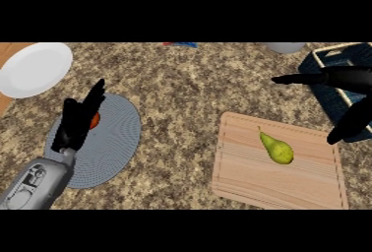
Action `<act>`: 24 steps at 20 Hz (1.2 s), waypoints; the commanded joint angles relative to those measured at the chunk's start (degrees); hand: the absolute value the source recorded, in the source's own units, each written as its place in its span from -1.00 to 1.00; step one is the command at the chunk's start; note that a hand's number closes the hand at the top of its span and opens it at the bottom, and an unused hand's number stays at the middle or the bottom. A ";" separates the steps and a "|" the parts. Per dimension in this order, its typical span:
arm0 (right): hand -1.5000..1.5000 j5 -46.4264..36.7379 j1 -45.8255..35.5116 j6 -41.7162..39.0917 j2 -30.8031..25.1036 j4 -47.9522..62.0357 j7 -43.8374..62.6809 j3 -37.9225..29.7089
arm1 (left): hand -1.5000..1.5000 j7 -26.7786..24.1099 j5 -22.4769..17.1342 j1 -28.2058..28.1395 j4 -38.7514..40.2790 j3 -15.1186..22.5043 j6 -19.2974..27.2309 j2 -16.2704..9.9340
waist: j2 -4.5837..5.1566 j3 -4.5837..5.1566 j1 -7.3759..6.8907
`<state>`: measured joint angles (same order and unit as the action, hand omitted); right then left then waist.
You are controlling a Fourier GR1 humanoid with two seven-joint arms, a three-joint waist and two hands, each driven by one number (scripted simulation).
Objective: Pick the pear from the cutting board and place it in the basket
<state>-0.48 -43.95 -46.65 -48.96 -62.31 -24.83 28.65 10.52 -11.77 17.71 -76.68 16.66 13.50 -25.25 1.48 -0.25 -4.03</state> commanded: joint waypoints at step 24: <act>-1.00 -13.25 -3.32 12.41 14.63 27.45 -28.98 17.08 | 0.00 -1.86 1.62 -2.32 2.05 -3.05 -2.16 0.68 | -0.61 0.17 1.67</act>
<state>-12.39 -46.64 -28.32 -37.23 -39.52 -44.82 44.63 9.96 -9.90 15.75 -75.99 14.83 12.64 -24.02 0.86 -0.11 -2.68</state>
